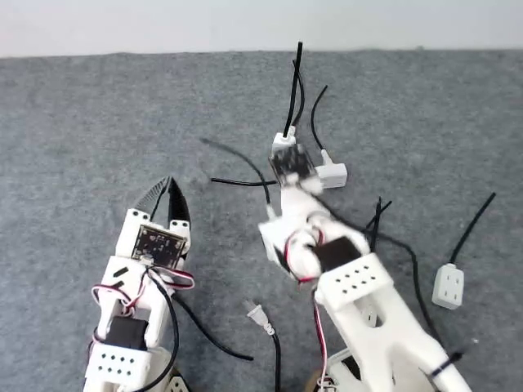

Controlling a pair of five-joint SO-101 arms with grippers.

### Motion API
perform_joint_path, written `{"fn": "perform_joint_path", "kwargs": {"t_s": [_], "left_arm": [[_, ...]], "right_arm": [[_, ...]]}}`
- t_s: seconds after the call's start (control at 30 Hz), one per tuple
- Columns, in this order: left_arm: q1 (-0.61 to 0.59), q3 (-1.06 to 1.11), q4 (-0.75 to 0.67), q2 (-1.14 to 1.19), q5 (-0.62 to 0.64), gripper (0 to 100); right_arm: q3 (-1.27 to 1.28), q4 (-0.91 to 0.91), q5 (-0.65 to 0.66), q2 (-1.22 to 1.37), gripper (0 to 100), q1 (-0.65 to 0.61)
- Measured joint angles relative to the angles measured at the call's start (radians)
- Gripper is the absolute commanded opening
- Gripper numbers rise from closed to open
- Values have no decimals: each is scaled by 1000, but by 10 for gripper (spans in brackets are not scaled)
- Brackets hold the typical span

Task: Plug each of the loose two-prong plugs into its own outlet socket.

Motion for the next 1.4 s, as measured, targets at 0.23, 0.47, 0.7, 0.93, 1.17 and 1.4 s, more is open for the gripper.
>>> {"fn": "perform_joint_path", "kwargs": {"t_s": [0.23,0.47,0.7,0.93,1.17,1.4], "left_arm": [[207,-198,215,0,3,13],[299,-261,229,-66,-20,13],[385,-269,338,-328,-23,13],[535,-368,535,-339,-23,13],[566,-385,542,-339,-52,13],[657,-422,620,-339,-60,13]], "right_arm": [[-470,224,158,0,8,-66],[-830,408,222,0,8,-115],[-928,500,230,-2,8,-229],[-1014,537,230,-2,8,-333],[-1039,580,230,-2,8,-348],[-1039,631,230,-2,8,-348]]}}
